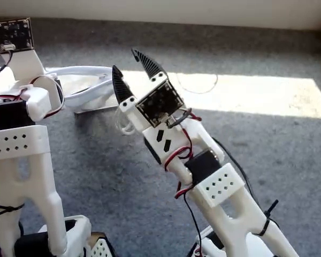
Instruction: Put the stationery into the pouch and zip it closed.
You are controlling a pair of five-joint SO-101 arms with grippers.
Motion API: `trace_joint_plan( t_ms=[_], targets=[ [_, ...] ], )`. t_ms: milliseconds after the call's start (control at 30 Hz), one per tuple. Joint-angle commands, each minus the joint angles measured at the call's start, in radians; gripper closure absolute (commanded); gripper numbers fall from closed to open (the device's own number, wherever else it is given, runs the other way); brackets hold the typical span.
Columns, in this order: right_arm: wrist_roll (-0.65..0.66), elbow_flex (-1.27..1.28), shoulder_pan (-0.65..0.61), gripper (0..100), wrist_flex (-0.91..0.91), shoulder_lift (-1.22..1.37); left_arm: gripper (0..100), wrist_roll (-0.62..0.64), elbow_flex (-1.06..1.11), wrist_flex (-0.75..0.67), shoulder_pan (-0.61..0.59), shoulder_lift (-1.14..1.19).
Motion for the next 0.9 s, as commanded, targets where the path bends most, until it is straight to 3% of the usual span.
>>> trace_joint_plan(
  t_ms=[0, 400, 600, 867],
  targets=[
    [0.009, -0.01, 0.015, 84.3, 0.102, -0.101, 99, -0.005, 0.015, -0.002, 0.007, 0.008],
    [-0.015, 0.041, 0.015, 84.3, 0.343, -0.216, 99, -0.005, 0.015, -0.002, 0.007, 0.008],
    [-0.247, 0.124, 0.013, 84.0, 0.341, -0.209, 99, -0.005, 0.015, -0.002, 0.008, 0.008],
    [-0.273, 0.197, -0.068, 83.9, 0.18, -0.131, 99, -0.005, 0.015, -0.002, 0.012, 0.008]
  ],
)
